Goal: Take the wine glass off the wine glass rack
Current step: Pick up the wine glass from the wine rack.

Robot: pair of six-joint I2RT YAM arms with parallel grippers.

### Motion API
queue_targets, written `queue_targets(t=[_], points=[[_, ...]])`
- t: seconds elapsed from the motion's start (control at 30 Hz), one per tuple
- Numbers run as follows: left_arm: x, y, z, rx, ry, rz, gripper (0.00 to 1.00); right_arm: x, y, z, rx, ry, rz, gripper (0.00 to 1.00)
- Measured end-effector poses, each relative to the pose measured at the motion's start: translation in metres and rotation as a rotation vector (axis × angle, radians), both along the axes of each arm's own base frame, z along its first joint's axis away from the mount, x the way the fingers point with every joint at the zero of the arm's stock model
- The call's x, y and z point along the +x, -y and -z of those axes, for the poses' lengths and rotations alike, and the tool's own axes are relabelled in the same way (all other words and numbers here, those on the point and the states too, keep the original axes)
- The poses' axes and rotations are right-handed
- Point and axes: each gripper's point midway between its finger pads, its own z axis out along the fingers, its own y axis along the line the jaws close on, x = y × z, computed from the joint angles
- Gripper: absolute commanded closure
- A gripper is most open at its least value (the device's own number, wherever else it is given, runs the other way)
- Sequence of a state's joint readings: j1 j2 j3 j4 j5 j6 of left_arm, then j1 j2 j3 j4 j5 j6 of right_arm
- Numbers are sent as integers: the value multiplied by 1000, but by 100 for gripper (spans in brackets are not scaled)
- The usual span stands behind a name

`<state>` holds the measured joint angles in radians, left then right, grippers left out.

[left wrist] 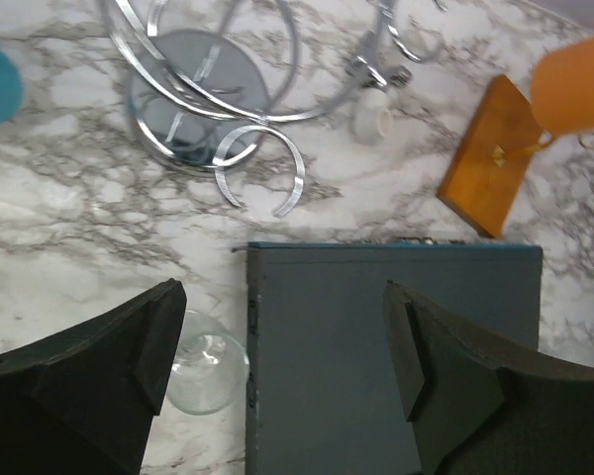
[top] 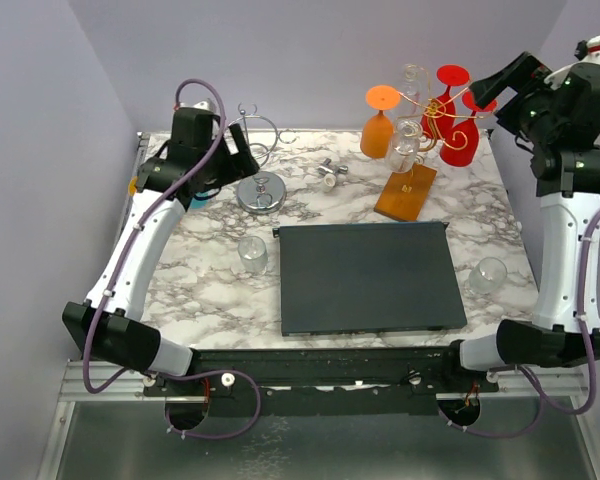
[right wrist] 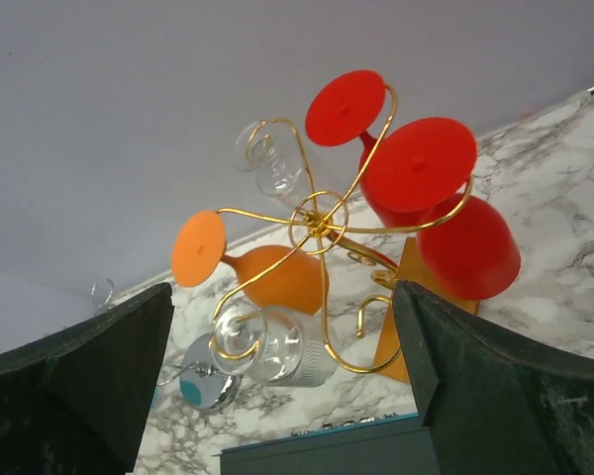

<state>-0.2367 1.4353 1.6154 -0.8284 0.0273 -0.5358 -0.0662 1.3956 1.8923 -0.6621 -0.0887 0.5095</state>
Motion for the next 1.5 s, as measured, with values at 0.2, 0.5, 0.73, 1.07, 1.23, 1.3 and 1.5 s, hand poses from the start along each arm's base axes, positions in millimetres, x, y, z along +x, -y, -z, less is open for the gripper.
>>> queue_targets(t=[0.2,0.5,0.73,1.07,1.23,1.3,1.5], points=[[-25,69,0,-36,37,197,12,12,48,9,101,-28,18,1],[-55,103,19,-73,27,326,12,34,107,38,296,-77,-3,12],[-64,110,11,-117,74,355,12,59,115,62,400,-120,-64,26],[-67,115,11,-145,84,374,12,84,117,73,486,-103,-107,34],[-66,117,8,-154,94,378,12,94,112,77,489,-100,-113,35],[-66,118,7,-156,97,380,12,98,108,80,489,-105,-114,37],[-66,119,6,-159,103,384,12,111,98,93,494,-125,-122,40]])
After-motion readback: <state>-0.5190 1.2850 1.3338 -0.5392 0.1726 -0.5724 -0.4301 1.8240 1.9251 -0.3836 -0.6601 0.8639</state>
